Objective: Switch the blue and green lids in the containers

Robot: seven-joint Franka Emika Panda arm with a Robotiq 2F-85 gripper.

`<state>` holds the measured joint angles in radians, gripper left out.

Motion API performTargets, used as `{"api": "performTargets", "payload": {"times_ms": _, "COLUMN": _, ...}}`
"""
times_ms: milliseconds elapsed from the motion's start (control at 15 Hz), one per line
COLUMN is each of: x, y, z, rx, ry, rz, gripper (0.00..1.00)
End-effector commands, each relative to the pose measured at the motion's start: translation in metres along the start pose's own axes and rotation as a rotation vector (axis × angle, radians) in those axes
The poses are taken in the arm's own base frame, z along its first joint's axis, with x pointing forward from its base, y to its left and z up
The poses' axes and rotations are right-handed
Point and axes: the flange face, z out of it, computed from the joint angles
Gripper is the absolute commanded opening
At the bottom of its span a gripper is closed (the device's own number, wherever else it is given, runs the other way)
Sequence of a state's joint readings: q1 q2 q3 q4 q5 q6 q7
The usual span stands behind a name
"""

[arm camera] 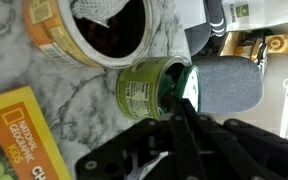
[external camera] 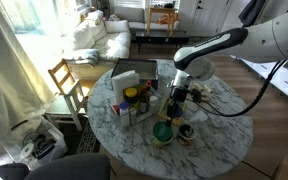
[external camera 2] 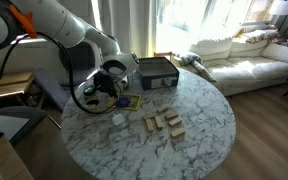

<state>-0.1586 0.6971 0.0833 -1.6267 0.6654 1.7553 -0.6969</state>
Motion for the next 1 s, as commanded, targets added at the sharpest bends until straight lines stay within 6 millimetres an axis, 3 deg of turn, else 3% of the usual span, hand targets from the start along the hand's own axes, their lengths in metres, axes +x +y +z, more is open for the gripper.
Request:
{"api": "performTargets", "payload": {"times_ms": 0, "x": 0.0022, "y": 0.0084, "z": 0.0018, "rx": -0.022, "ry": 0.001, "rz": 0.035, "gripper": 0.01}}
{"api": "performTargets", "payload": {"times_ms": 933, "x": -0.0020, "y": 0.0012, "z": 0.0064, "rx": -0.064, "ry": -0.050, "rz": 0.008, "gripper": 0.01}}
